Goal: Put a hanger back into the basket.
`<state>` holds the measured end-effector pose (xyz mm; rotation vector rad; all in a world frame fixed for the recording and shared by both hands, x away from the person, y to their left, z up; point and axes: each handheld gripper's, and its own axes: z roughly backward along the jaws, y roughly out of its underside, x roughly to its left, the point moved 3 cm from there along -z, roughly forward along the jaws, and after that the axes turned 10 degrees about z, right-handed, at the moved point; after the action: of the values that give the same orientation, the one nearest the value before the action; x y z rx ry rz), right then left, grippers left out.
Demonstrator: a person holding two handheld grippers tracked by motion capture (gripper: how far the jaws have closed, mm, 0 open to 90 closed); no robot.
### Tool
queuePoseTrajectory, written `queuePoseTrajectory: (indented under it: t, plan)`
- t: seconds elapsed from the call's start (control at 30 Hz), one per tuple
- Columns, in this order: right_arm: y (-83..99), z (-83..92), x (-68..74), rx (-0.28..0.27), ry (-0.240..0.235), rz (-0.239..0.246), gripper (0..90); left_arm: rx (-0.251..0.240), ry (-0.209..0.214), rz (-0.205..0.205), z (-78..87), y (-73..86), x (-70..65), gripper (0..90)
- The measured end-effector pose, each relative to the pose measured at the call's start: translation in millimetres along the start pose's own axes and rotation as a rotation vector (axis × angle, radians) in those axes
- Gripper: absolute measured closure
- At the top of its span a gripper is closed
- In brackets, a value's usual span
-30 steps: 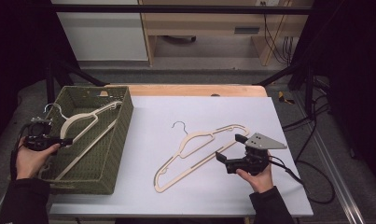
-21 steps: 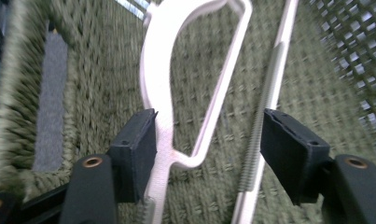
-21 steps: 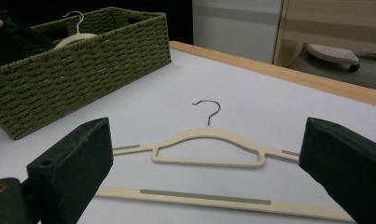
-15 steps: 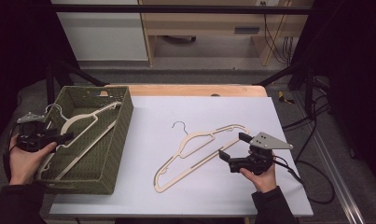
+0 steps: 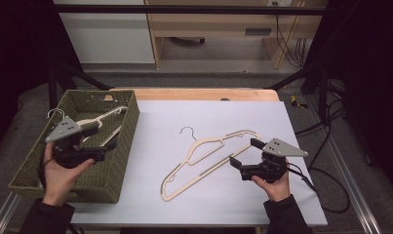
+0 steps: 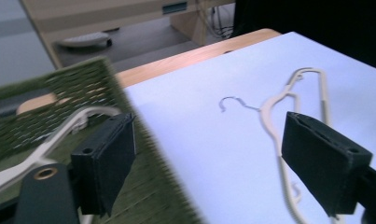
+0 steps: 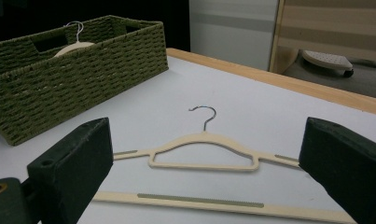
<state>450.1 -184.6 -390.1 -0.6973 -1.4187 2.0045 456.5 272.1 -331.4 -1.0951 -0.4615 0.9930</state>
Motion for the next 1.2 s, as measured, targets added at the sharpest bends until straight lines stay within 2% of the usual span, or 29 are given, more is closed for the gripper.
queuePoseTrajectory:
  t: [0.07, 0.23, 0.33, 0.43, 0.6, 0.7, 0.77, 0.93, 1.03, 1.07, 1.2]
  plan:
    - [0.1, 0.3, -0.2, 0.0, 0.001, -0.001, 3.4, -0.001, 0.026, -0.01, -8.0, 4.6, -18.9, 16.4]
    - [1.0, -0.6, -0.3, 0.004, -0.001, 0.003, 3.2, 0.02, 0.069, -0.02, -30.5, 19.5, -50.6, 16.4]
    - [1.5, -0.9, -0.6, 0.007, 0.001, 0.003, 3.1, 0.043, 0.099, -0.018, -47.7, 28.8, -64.9, 16.3]
    - [2.0, -1.3, -1.1, 0.006, -0.001, -0.001, 3.1, 0.073, 0.107, -0.023, -64.7, 36.8, -74.6, 16.5]
    - [2.7, -2.4, -1.5, 0.011, 0.0, -0.002, 3.1, 0.104, 0.114, -0.014, -90.8, 49.4, -84.2, 18.0]
    - [3.5, -3.0, -1.4, 0.012, -0.002, -0.001, 3.2, 0.147, 0.12, -0.008, -108.1, 59.1, -86.8, 18.5]
    - [4.1, -3.2, -1.3, 0.016, -0.003, -0.006, 3.4, 0.183, 0.102, -0.027, -123.4, 67.3, -87.5, 19.2]
    - [4.8, -4.9, -0.7, 0.018, -0.008, -0.01, 3.6, 0.255, 0.092, -0.03, -148.7, 79.5, -85.3, 22.1]
    - [6.0, -6.0, -0.1, 0.024, -0.01, -0.005, 3.6, 0.289, 0.072, -0.042, -160.8, 85.0, -84.7, 23.5]
    - [6.3, -6.5, 0.1, 0.024, -0.011, -0.005, 3.7, 0.3, 0.081, -0.033, -163.9, 86.5, -84.5, 24.8]
    - [6.6, -6.8, 0.1, 0.028, -0.015, -0.001, 3.7, 0.337, 0.082, -0.051, -172.7, 91.9, -84.7, 29.3]
